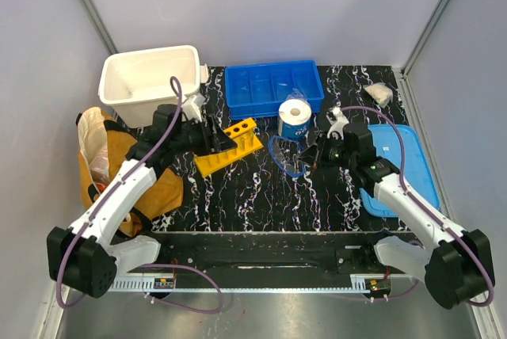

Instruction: Organize the chemistry lab equipment

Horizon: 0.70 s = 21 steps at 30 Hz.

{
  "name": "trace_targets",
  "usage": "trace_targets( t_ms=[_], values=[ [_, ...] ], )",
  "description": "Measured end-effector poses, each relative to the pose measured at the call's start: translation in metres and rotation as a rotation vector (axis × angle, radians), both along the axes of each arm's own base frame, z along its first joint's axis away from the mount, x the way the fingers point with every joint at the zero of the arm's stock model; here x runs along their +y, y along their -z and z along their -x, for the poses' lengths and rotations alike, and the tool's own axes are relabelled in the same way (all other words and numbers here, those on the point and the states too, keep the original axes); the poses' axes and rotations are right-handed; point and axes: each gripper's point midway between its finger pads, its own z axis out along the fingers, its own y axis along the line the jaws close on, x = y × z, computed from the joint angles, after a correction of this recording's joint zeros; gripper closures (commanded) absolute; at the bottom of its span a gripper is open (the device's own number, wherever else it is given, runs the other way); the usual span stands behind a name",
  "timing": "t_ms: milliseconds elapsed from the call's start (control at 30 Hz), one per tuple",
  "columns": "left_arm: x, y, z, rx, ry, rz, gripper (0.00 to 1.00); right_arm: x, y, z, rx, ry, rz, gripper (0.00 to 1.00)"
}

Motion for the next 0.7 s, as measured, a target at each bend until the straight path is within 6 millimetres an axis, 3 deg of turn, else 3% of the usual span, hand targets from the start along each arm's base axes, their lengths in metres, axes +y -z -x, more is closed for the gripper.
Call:
trace_targets(
  t_ms=[267, 467, 700],
  values=[
    [-0.053, 0.011, 0.009, 0.094, 0.086, 0.058, 0.36, 0.016, -0.03, 0.001, -0.065, 0.006, -0.181, 1.0],
    [-0.084, 0.019, -0.002, 0.153, 0.091, 0.097, 0.4, 0.026, -0.04, 0.005, -0.113, -0.014, -0.246, 1.0],
    [-0.113, 0.026, -0.009, 0.176, 0.107, 0.099, 0.53, 0.035, -0.051, 0.012, -0.153, -0.04, -0.271, 1.0]
  ],
)
